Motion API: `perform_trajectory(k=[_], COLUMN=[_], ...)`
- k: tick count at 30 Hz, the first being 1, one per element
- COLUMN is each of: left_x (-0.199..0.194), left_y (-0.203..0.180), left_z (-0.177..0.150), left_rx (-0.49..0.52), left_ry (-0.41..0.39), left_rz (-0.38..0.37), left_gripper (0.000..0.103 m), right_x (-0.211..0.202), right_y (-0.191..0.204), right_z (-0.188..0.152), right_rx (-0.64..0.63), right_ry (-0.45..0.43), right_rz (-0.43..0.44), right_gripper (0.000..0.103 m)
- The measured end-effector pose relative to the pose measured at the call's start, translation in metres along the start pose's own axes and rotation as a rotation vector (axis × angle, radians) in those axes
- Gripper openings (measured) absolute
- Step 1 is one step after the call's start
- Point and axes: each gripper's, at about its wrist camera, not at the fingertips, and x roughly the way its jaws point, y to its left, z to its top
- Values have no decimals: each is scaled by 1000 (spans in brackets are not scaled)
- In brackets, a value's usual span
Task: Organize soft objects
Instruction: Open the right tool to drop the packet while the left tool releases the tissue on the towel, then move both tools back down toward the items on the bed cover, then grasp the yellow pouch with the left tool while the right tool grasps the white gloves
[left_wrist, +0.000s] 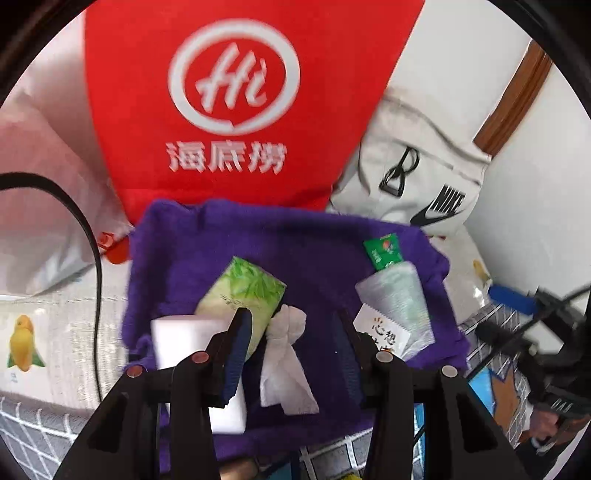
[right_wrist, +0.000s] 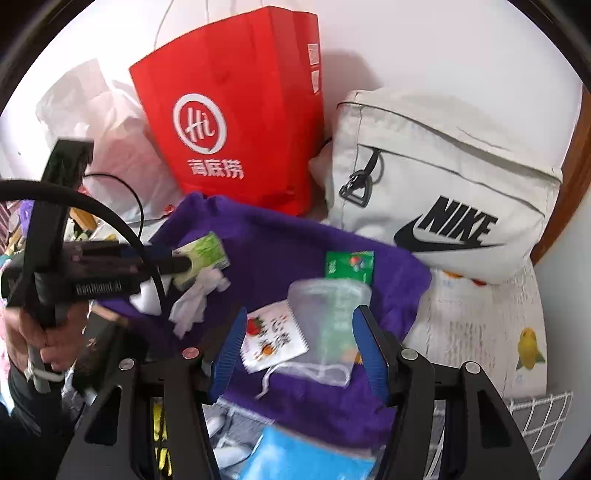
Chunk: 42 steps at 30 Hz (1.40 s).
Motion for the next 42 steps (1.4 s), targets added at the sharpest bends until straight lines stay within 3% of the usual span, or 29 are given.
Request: perform_trajectory(k=[6, 12, 16, 19, 24, 29, 34, 42], left_x=[-49, -113, -135, -153, -157, -128, -104, -67], left_y=[-3, -13, -18, -22, -28, -31, -41, -52], left_z=[1, -15, -29, -47, -92, -138, -180, -207], left_rx=[-15, 18, 28, 55, 89, 58, 51, 24], left_ry=[-71, -193, -180, -176, -124, 17, 101, 192], left_rz=[-8, 27, 53, 59, 8, -31, -60, -32], left_gripper=[50, 60, 60, 68, 69, 69, 72, 73], right_x=[-34, -57, -62, -62, -70, -86, -100, -110], right_y=[19, 40, 59, 70, 72, 56, 39, 18], right_z=[-26, -65, -95, -115, -143, -165, -180, -194], right_rx=[8, 17, 6, 12, 40, 127, 169, 203], right_ry=[2, 35, 54, 75, 100, 88, 72, 60], right_rz=[35, 66, 87, 106, 118, 123, 90, 84], right_gripper=[59, 59, 59, 59, 59, 59, 59, 59])
